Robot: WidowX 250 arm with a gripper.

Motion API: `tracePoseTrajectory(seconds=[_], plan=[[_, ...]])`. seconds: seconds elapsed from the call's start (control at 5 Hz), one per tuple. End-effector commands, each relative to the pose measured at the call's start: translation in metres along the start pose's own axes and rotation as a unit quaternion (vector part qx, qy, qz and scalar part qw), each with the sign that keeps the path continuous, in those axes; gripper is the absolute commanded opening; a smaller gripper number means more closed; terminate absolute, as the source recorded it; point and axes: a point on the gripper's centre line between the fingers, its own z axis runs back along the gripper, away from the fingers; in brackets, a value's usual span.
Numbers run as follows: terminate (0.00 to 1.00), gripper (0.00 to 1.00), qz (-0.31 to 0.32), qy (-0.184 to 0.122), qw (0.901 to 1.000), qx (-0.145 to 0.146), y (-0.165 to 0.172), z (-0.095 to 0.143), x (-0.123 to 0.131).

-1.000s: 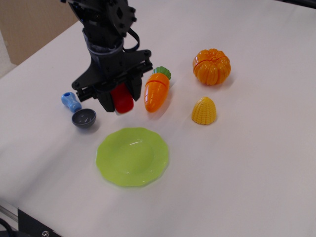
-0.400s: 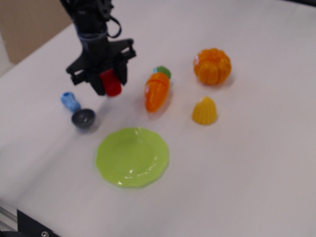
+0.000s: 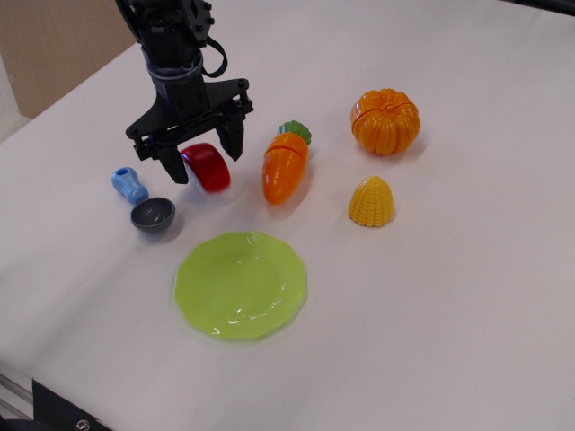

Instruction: Take sushi off plate

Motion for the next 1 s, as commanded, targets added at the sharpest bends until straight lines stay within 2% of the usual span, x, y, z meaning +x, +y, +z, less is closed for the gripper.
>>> tracePoseTrajectory(seconds=[0.0,0.4,0.8], plan=[[0.0,1.0,-0.02,-0.05,0.9985,0.007,-0.002,0.038,-0.002],[0.0,1.0,-0.072,-0.081,0.9941,0.009,-0.001,0.087,-0.022],[0.0,1.0,-0.072,-0.081,0.9941,0.009,-0.001,0.087,-0.022]])
